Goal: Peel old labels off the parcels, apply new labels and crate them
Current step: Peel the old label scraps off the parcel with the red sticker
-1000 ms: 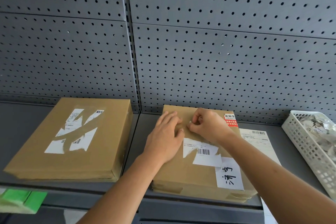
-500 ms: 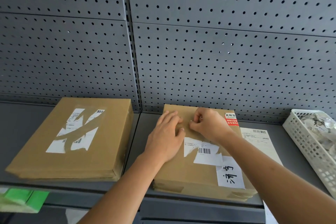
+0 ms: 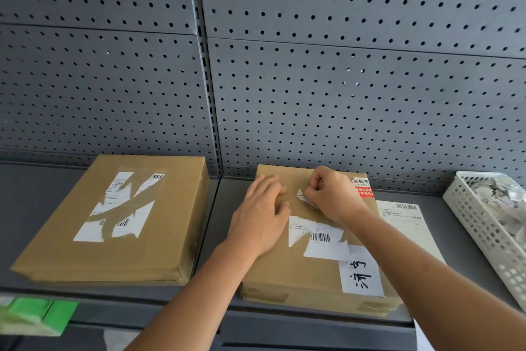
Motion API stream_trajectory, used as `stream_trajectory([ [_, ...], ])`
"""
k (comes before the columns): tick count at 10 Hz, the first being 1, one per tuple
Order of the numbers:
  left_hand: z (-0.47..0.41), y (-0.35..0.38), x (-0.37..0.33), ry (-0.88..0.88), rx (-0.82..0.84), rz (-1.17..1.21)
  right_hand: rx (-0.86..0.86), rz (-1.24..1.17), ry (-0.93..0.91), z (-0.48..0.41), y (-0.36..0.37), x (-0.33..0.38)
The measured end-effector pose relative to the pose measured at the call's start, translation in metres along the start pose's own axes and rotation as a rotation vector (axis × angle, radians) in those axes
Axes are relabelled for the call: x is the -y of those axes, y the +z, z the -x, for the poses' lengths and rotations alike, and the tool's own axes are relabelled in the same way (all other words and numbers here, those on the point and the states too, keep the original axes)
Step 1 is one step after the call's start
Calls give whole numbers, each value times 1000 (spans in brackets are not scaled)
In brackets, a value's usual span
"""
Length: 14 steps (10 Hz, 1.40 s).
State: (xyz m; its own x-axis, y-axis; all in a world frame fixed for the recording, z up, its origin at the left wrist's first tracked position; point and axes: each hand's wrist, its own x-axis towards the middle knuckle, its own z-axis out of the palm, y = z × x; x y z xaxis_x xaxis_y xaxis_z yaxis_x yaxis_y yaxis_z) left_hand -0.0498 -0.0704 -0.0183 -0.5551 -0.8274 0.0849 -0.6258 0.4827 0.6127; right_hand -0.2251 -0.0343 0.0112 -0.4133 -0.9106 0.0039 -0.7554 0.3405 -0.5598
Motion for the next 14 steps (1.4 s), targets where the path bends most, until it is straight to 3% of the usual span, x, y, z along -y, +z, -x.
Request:
stream_trajectory([
  [2, 0, 0, 2, 0, 4, -10, 126, -110, -47, 5, -6, 0],
  [4, -1, 0, 0, 0, 3, -5, 66, 177, -116, 7, -3, 7],
  [7, -1, 0, 1, 3, 8, -20, 117, 471, -117, 9, 1, 34],
  [9, -1, 1, 2, 0, 14, -19, 153, 447, -75, 11, 5, 36],
  [14, -1, 0, 1, 1, 13, -8, 157, 101, -26, 4, -3, 16],
])
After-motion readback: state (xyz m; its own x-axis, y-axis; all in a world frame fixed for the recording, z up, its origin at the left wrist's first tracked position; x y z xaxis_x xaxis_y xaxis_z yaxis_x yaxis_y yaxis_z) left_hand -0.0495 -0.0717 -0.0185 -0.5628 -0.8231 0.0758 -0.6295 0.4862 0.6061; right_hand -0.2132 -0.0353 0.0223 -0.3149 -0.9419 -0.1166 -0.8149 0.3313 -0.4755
